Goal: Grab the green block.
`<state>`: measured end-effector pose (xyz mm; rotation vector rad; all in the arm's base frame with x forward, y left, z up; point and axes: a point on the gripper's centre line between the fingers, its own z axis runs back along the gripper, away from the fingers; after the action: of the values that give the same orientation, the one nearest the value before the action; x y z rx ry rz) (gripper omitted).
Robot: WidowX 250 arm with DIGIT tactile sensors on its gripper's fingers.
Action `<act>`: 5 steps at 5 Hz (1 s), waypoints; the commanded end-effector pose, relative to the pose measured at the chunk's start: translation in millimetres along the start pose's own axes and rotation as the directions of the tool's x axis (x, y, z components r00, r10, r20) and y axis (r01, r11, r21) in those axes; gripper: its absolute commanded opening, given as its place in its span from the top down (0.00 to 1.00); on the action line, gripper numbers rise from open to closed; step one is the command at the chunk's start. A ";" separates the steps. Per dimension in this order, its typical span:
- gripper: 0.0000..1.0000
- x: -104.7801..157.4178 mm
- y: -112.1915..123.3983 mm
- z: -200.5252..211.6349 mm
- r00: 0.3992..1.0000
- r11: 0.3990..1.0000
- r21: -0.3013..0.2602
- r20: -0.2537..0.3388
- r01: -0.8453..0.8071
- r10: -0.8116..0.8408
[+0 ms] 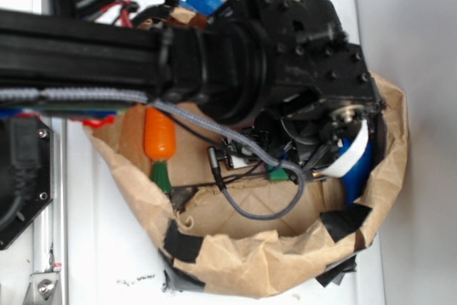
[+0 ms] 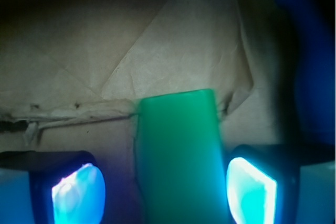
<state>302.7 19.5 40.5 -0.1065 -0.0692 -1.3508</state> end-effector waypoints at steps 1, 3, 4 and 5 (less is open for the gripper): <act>0.00 12.8 5.5 11.4 1.000 0.997 0.074 0.024 -0.010 0.009; 0.03 14.2 4.4 1.4 1.000 0.997 0.071 -0.015 -0.007 0.008; 0.09 10.7 4.0 -14.2 0.999 1.000 0.029 -0.050 -0.003 0.005; 1.00 9.9 1.9 -19.4 0.997 1.000 0.015 -0.071 0.005 -0.004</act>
<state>306.6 20.5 28.7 -0.0571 -0.0122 -1.3433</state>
